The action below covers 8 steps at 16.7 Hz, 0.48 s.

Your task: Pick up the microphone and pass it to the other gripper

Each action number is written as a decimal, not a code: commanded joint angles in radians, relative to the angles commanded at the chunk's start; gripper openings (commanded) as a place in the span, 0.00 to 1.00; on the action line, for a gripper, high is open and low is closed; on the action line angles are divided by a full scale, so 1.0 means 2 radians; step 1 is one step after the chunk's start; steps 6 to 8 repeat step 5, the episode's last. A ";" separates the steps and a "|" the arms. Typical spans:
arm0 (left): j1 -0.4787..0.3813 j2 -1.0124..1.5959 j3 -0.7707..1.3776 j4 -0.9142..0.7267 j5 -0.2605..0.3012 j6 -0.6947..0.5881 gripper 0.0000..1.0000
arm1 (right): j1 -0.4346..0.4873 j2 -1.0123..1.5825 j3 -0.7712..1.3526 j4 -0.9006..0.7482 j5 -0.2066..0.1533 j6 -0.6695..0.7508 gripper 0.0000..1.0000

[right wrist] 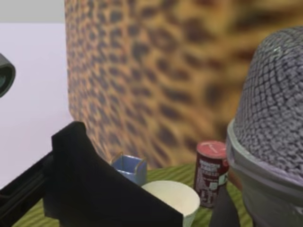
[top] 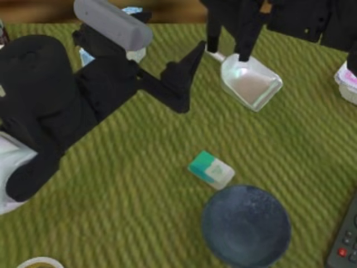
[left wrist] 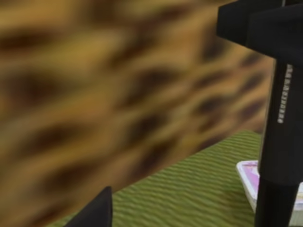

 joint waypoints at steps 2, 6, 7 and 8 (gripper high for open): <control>0.008 -0.042 -0.031 -0.009 0.005 0.000 1.00 | -0.016 -0.010 -0.011 0.002 -0.016 0.001 0.00; 0.013 -0.067 -0.053 -0.014 0.010 0.000 1.00 | -0.027 -0.018 -0.020 0.004 -0.028 0.003 0.00; 0.013 -0.067 -0.053 -0.014 0.010 0.000 1.00 | -0.027 -0.018 -0.020 0.004 -0.028 0.003 0.00; 0.013 -0.067 -0.053 -0.014 0.010 0.000 1.00 | -0.027 -0.018 -0.020 0.004 -0.028 0.003 0.00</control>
